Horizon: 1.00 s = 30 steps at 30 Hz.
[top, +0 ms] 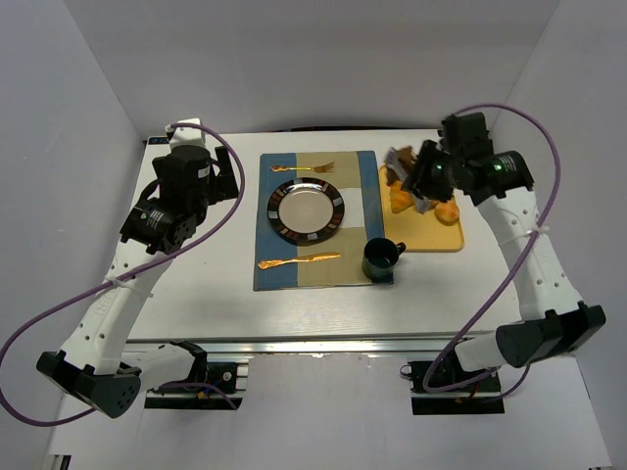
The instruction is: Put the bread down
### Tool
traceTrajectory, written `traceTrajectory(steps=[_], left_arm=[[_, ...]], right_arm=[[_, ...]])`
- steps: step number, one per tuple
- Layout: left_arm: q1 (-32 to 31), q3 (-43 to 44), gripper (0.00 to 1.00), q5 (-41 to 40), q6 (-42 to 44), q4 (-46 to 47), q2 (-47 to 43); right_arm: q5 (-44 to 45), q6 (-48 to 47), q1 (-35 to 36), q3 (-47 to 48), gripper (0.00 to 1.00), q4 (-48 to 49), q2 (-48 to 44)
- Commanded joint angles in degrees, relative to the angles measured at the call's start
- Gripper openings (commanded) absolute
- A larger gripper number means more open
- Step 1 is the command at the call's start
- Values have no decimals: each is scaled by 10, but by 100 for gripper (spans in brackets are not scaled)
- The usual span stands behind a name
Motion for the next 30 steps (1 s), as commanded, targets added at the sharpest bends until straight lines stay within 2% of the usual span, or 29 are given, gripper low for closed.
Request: traceTrajectory(steps=[1, 5, 8, 17, 28, 30], left_arm=[[-2, 7, 98, -6, 4, -5, -5], [-2, 15, 98, -14, 9, -13, -7], [-2, 17, 98, -22, 11, -18, -10], [-2, 16, 98, -22, 12, -21, -10], [-3, 4, 98, -17, 9, -17, -12], [-3, 1, 98, -14, 8, -16, -13]], right_arm=[[-42, 0, 68, 70, 37, 28, 76], [-10, -14, 173, 209, 37, 13, 203], [-9, -17, 209, 274, 37, 13, 277], [-9, -30, 232, 266, 37, 56, 361], [-16, -24, 239, 282, 40, -11, 418], [-10, -25, 241, 275, 45, -10, 411]])
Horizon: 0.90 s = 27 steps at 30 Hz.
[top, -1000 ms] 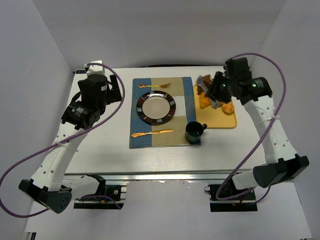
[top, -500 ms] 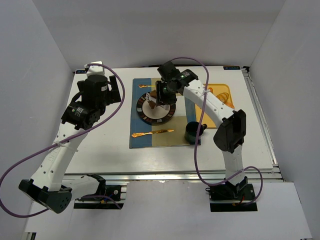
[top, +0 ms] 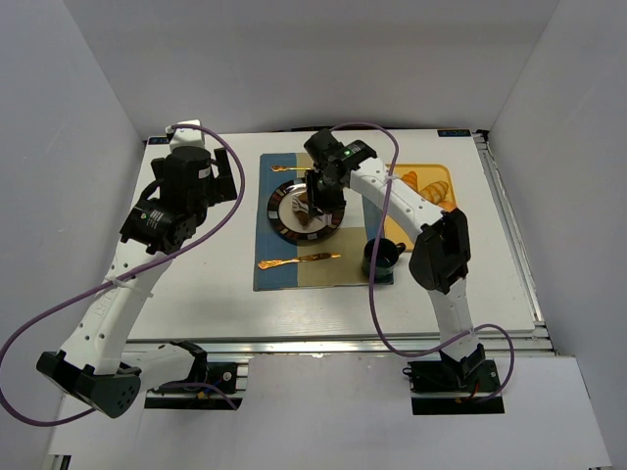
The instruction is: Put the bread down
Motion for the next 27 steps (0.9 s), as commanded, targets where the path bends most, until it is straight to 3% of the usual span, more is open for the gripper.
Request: traceTrajectory(steps=[1, 7, 13, 20, 23, 25, 26, 27], left_arm=[[-2, 0, 98, 1, 1, -4, -13], [-2, 2, 98, 2, 1, -4, -15], [-3, 3, 98, 5, 1, -2, -15], [-2, 4, 98, 4, 1, -6, -19], [-3, 9, 98, 6, 2, -6, -21], [-2, 10, 98, 16, 6, -2, -24], [-3, 9, 98, 20, 7, 0, -26], [-4, 7, 98, 23, 7, 4, -27]], right_arm=[[9, -6, 7, 14, 49, -10, -17], [14, -5, 8, 14, 65, 10, -53], [30, 4, 8, 28, 65, 2, -74], [184, 56, 4, 43, 62, -48, -187], [289, 126, -26, -13, 62, -116, -283], [300, 184, -76, -132, 61, -137, -355], [291, 199, -98, -183, 61, -135, -433], [278, 205, -157, -236, 61, -128, -474]])
